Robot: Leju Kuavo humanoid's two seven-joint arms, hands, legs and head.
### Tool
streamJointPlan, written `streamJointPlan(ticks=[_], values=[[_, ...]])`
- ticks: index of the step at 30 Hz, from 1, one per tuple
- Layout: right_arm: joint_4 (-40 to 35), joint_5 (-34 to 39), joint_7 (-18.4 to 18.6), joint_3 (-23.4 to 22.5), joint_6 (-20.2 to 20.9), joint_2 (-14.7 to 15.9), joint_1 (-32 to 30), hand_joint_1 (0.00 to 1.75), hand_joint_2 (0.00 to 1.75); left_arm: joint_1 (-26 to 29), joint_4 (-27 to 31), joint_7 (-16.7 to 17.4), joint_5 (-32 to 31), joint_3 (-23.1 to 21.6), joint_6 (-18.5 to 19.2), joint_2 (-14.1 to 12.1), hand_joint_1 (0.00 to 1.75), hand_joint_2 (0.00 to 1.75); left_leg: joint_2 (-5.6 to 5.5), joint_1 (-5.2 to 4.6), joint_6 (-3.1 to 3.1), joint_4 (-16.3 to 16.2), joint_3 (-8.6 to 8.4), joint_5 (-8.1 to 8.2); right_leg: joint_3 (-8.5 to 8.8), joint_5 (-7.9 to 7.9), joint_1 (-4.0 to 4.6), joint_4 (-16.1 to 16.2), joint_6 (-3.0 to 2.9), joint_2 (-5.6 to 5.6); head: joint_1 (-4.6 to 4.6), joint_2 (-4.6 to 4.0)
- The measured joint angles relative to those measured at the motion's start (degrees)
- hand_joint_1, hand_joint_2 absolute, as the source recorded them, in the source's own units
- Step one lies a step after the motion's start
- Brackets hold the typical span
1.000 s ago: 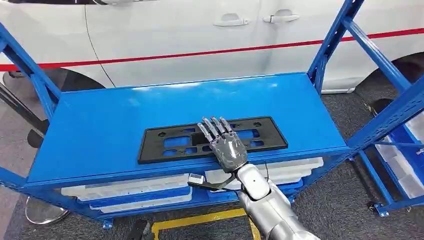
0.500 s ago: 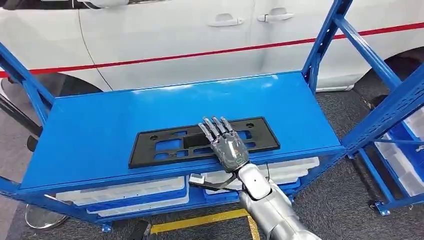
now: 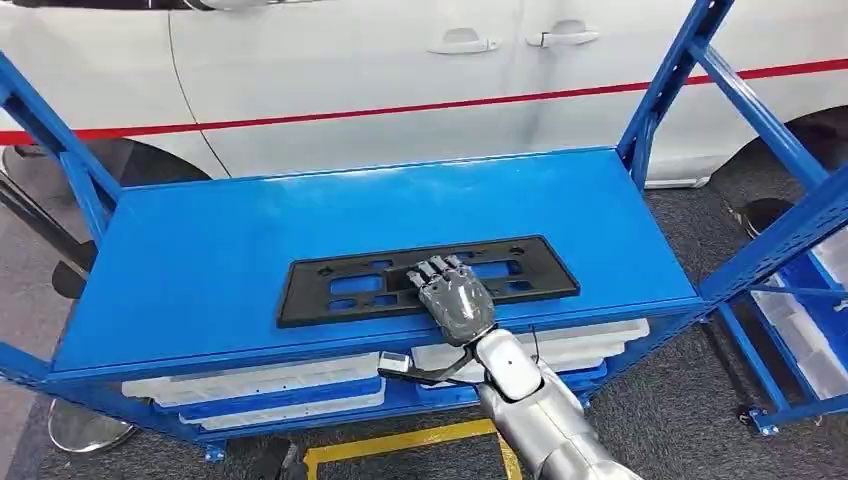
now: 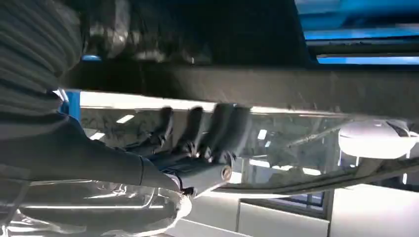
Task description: Take the parts from the cabinet and place them on the table.
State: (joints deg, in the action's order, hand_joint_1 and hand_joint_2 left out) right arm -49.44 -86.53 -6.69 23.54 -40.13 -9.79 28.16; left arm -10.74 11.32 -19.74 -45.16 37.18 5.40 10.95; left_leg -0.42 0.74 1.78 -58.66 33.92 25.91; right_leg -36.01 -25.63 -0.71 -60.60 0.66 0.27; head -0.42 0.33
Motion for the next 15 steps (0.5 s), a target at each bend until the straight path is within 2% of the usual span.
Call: streamJointPlan(ticks=[1,3,4,5,6,7,9,10,11,12,14,15], values=[[0.0,0.0,-0.1,0.0,0.0,0.0,0.1,1.69,1.75,-0.2,0.0,-0.1,0.0,0.0,0.0,0.0,0.00,0.00,-0.03,-0.53,-0.34,-0.5,0.28,0.17,0.60,-0.19,0.29,1.4,-0.07,0.04,-0.04,0.00],[0.0,0.0,-0.1,0.0,0.0,0.0,0.2,1.69,1.75,-0.2,0.0,-0.2,0.0,0.1,0.0,0.0,0.00,0.00,-0.02,-0.36,-0.84,0.0,0.33,-0.07,0.29,-0.24,0.48,0.9,-0.32,0.16,0.00,0.00],[0.0,0.0,-0.1,0.0,0.0,0.0,0.2,1.69,1.75,-0.3,0.0,-0.2,0.0,0.1,0.0,0.0,0.00,0.00,-0.02,-0.38,-1.22,0.1,0.20,-0.10,0.31,-0.10,0.44,1.1,-0.71,0.21,-0.02,0.00],[-0.1,0.0,-0.1,0.0,0.0,0.0,0.2,1.69,1.75,-0.4,0.0,-0.2,0.0,0.1,0.0,0.0,0.00,0.00,0.01,-0.26,-1.54,-0.2,0.48,0.47,0.71,0.21,-0.19,1.7,-1.23,0.10,-0.07,0.00],[-0.1,0.0,-0.1,0.0,0.0,0.0,0.3,1.71,1.75,-0.4,0.0,-0.2,0.1,0.1,0.0,0.0,0.00,0.00,0.08,-0.18,-1.79,-1.5,0.74,1.48,0.97,0.26,-0.10,2.0,-1.36,0.11,-0.04,0.00],[-0.1,-0.1,-0.1,0.0,0.0,0.0,0.3,1.71,1.75,-0.4,0.0,-0.2,0.1,0.1,0.0,0.0,0.00,0.00,0.07,-0.12,-2.01,-4.6,2.09,3.31,1.04,0.21,-0.10,2.0,-1.84,-0.02,-0.05,0.00],[0.0,-0.1,-0.1,0.0,0.0,0.0,0.3,1.71,1.75,-0.4,0.0,-0.2,0.1,0.1,0.0,0.0,0.00,0.00,0.09,-0.07,-2.42,-13.4,6.35,7.16,1.05,0.12,0.03,1.9,-2.06,-0.17,-0.04,0.00],[0.0,-0.1,-0.2,0.0,0.0,0.0,0.2,1.69,1.75,-0.3,0.0,-0.3,0.1,0.1,0.0,0.0,0.00,0.00,0.09,-0.06,-2.57,-16.8,8.10,7.90,1.05,0.11,0.06,1.9,-2.06,-0.18,-0.04,0.00],[0.1,-0.1,-0.2,0.0,0.0,0.0,0.2,1.69,1.75,-0.2,0.0,-0.3,0.2,0.1,0.0,0.0,0.00,0.00,0.09,-0.04,-2.62,-17.1,8.38,7.09,1.07,0.06,0.06,1.9,-2.11,-0.16,-0.02,0.00],[0.1,-0.1,-0.3,0.0,0.0,0.0,0.2,1.69,1.75,-0.2,0.0,-0.3,0.2,0.1,0.0,0.0,0.00,0.00,0.10,-0.02,-2.60,-14.9,7.46,5.21,1.11,0.02,0.06,1.8,-2.06,-0.10,-0.06,0.00],[0.0,0.0,-0.5,0.0,0.0,0.0,0.2,1.73,1.75,-0.4,0.0,-0.4,0.4,0.1,0.0,-0.1,0.00,0.00,0.10,-0.01,-2.27,-5.3,2.92,-0.06,1.31,-0.21,0.04,1.6,-1.84,0.03,-0.04,0.00],[-0.1,0.1,-0.6,0.0,0.0,0.0,0.2,1.71,1.75,-0.4,0.0,-0.5,0.5,0.1,0.0,-0.1,0.00,0.00,0.11,-0.04,-1.91,-1.3,1.28,-0.67,1.30,-0.37,0.04,1.5,-1.61,0.05,-0.02,0.00]])
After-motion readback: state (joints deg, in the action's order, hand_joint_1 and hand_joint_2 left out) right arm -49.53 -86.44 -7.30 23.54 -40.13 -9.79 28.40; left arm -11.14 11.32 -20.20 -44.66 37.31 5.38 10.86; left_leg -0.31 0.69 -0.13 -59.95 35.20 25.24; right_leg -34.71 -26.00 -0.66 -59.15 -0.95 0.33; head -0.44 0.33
